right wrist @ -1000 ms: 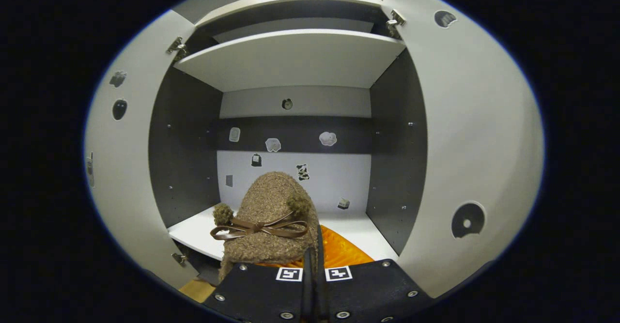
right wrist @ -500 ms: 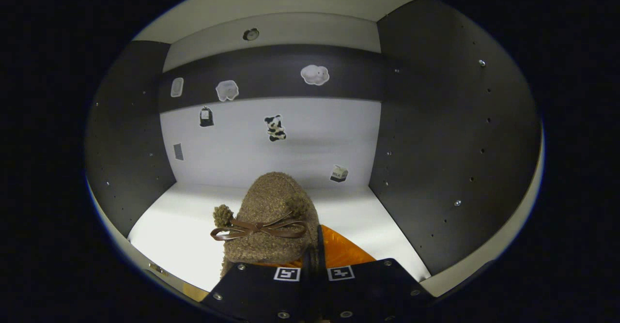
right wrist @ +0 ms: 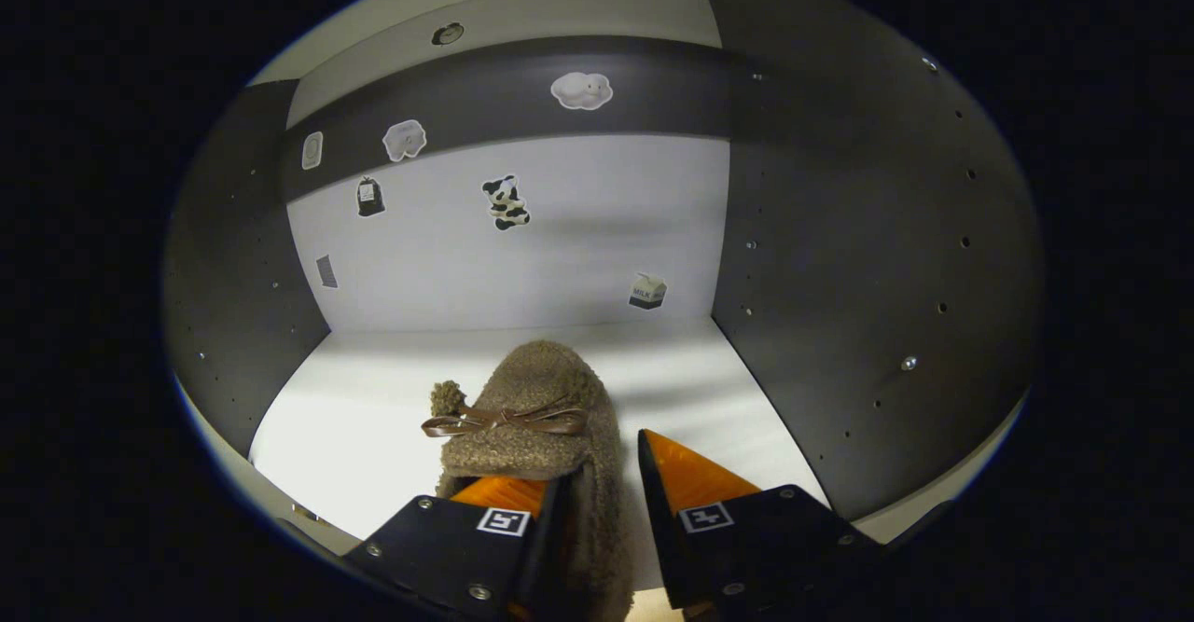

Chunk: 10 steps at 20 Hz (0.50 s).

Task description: Grab one shoe with the right hand and put it into the shoe cabinet, grab the other shoe with the left hand and put it into the shoe cabinet; then close the right door with the right hand and the left door with the left hand.

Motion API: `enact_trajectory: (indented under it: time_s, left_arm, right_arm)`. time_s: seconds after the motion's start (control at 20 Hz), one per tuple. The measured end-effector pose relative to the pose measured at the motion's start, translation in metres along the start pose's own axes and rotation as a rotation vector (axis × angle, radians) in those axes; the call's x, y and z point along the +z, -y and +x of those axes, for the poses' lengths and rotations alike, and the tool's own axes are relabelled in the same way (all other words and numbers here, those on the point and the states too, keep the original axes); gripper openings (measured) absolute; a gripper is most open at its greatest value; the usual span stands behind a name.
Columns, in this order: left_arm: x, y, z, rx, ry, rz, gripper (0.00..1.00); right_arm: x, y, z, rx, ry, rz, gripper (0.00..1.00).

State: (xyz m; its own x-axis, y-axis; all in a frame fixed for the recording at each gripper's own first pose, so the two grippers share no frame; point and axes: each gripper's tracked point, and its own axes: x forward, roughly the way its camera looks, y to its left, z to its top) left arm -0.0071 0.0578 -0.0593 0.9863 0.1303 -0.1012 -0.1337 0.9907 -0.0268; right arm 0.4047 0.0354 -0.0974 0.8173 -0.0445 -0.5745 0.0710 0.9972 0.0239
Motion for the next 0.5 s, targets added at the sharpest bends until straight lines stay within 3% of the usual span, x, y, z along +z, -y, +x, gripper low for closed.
enact_trajectory:
  time_s: [0.25, 0.5]
  left_arm:
    - [0.002, 0.008, -0.001, -0.02, 0.006, 0.004, 0.96]
    - [0.005, 0.016, -0.001, -0.042, 0.014, 0.002, 0.96]
  right_arm:
    - [0.012, -0.003, -0.036, 0.042, 0.065, -0.05, 0.71]
    - [0.034, -0.015, -0.09, 0.095, 0.189, -0.06, 0.83]
